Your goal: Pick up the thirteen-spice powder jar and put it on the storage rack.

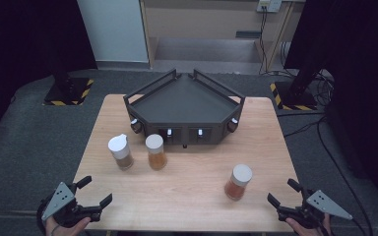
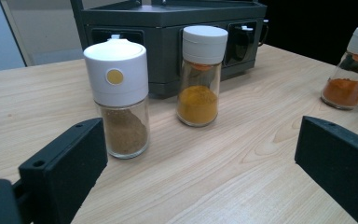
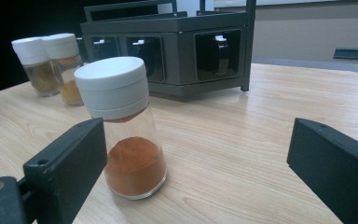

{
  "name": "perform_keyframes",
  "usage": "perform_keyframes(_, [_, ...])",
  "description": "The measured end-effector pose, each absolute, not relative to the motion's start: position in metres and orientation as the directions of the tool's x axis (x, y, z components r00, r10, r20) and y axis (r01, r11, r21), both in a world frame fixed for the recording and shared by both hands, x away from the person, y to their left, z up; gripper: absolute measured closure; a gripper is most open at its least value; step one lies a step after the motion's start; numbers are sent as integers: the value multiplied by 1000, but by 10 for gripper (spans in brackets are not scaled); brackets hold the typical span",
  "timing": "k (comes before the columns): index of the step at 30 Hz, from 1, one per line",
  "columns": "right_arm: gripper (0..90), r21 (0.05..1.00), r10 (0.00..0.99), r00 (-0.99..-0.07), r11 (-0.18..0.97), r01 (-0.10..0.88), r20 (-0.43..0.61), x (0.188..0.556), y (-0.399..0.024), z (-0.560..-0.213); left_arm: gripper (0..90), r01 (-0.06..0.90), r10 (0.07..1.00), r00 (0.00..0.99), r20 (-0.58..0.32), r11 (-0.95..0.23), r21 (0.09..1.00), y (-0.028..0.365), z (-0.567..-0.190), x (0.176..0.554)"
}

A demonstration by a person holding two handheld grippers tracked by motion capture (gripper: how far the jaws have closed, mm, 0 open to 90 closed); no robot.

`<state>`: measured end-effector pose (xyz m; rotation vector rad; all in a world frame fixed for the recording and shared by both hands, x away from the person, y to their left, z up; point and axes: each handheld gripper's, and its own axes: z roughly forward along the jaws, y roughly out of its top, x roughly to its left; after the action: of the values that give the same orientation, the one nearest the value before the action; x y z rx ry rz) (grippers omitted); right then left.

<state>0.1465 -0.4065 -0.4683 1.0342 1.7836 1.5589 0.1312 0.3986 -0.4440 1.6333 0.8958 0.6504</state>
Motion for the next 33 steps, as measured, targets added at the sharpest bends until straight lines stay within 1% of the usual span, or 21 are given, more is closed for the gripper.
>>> perform_keyframes(3, [46, 982, 827, -554, 12, 188, 96, 146, -409, -470, 13, 220, 827, 562, -37, -106, 970, 398, -444, 132])
perform_keyframes(12, [45, 984, 817, -570, 15, 179, 91, 145, -408, -470, 11, 220, 827, 561, -38, -105, 970, 399, -445, 131])
perform_keyframes(16, [28, 983, 810, -577, 9, 185, 102, 148, -408, -470, 10, 220, 824, 565, -30, -115, 969, 398, -444, 130])
perform_keyframes(22, [19, 983, 807, -581, 3, 182, 105, 147, -407, -470, 10, 214, 824, 565, -43, -97, 972, 401, -446, 129])
perform_keyframes(33, [18, 983, 799, -594, 19, 182, 94, 149, -406, -469, 6, 215, 819, 571, -45, -96, 972, 400, -446, 130])
